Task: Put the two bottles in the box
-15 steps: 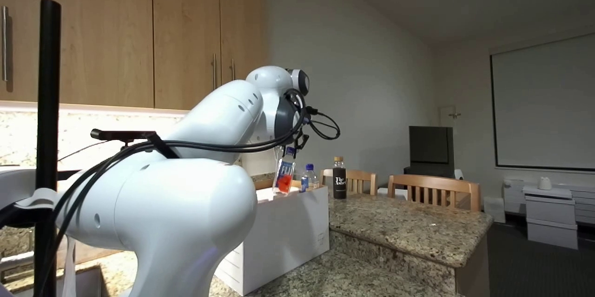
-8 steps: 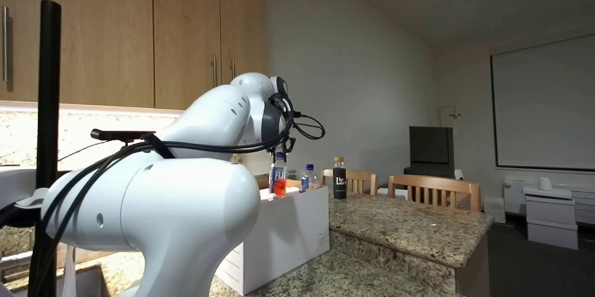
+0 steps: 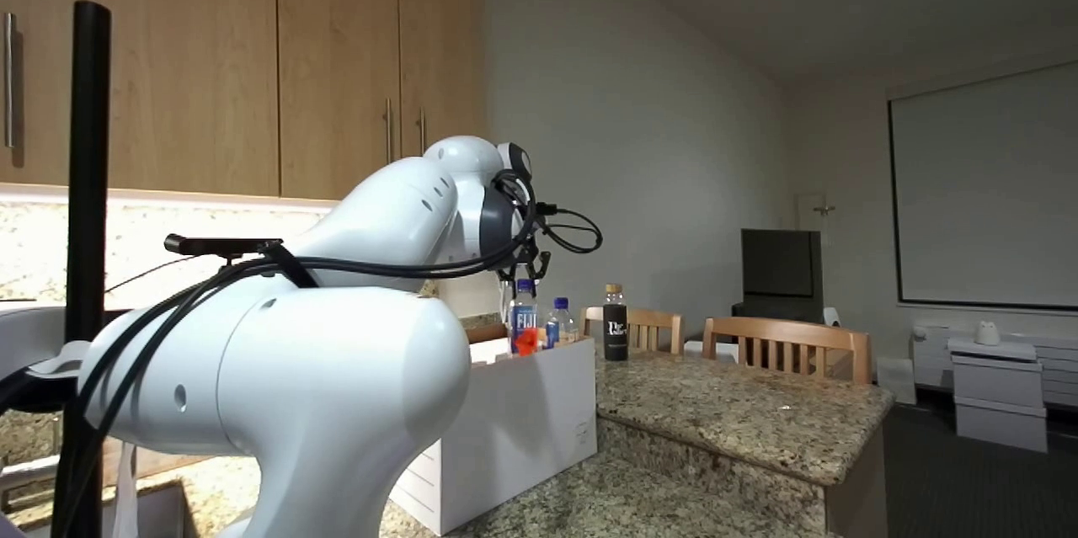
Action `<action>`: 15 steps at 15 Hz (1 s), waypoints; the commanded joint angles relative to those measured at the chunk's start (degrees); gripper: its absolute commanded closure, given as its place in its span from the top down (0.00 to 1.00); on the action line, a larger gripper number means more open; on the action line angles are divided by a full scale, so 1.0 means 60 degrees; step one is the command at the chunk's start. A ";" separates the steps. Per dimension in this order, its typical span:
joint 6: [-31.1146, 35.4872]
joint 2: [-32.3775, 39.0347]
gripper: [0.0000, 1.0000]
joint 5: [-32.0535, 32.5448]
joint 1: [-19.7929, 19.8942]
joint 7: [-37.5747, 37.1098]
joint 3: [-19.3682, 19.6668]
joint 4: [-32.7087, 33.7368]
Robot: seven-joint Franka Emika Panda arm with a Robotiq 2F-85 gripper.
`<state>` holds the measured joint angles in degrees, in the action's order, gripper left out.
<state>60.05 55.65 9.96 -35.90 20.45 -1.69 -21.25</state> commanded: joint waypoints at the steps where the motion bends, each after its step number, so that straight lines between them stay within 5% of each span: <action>1: 0.0129 -0.0080 0.17 -0.0154 0.0392 -0.0297 -0.0096 -0.0121; 15: 0.0184 0.0048 0.17 -0.0339 0.0585 -0.0180 -0.0466 -0.0171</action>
<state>60.11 56.25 9.06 -32.58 20.30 -3.97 -21.25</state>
